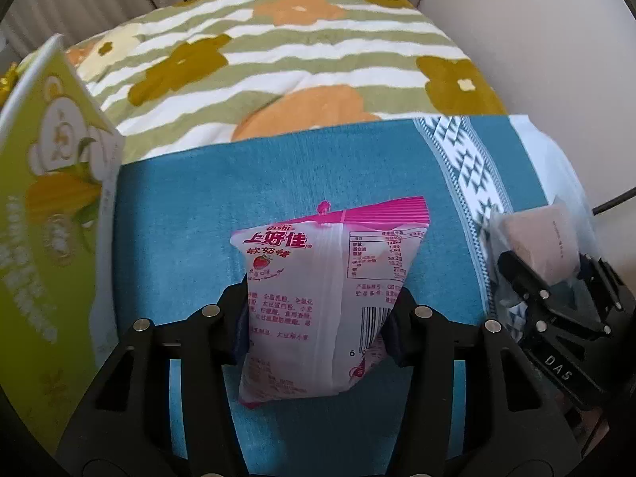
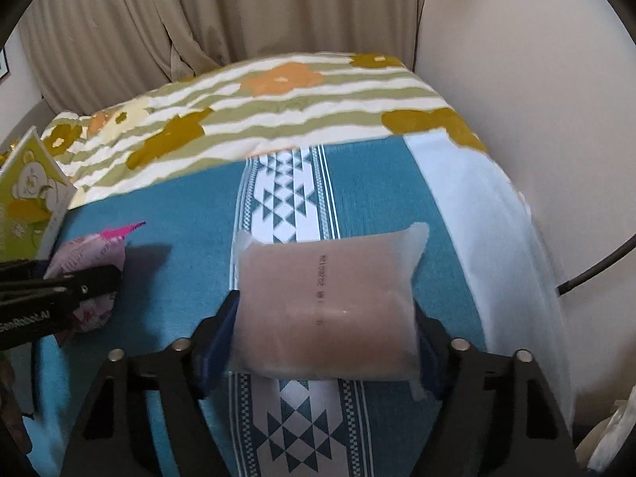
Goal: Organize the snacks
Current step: 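Grasp the pink-white strawberry bag with the left tool while the right tool grasps the beige square packet, then carry both packets into the cardboard box and open both tools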
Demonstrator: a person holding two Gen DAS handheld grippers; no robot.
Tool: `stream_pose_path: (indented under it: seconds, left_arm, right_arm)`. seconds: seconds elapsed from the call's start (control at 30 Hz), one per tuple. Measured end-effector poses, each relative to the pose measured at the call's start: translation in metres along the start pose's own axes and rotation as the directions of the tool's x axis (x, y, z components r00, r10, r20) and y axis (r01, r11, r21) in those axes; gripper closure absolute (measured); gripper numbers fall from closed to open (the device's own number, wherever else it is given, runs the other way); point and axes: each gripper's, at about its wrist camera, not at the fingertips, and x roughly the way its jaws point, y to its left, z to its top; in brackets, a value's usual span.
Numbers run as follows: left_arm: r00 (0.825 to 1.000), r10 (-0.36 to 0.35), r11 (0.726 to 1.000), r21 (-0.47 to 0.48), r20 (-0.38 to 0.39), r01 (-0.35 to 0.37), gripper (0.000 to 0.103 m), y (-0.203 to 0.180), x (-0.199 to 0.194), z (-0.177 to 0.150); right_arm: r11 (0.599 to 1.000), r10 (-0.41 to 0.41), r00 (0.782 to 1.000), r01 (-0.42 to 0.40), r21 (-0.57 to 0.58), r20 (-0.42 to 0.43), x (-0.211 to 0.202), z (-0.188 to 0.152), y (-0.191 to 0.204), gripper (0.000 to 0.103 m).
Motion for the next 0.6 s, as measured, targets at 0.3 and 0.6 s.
stream_pose_path:
  seconds: [0.3, 0.6]
  left_arm:
    - [0.992, -0.019, 0.999, -0.036, 0.122, 0.024, 0.056, 0.000, -0.079, -0.008]
    - [0.960, 0.037, 0.988, -0.155, 0.279, 0.007, 0.056, 0.049, -0.198, -0.024]
  right_arm:
    - [0.996, 0.090, 0.993, -0.088, -0.027, 0.077, -0.053, 0.009, 0.010, 0.033]
    - [0.950, 0.290, 0.943, -0.263, -0.170, 0.164, -0.137, 0.039, 0.057, 0.033]
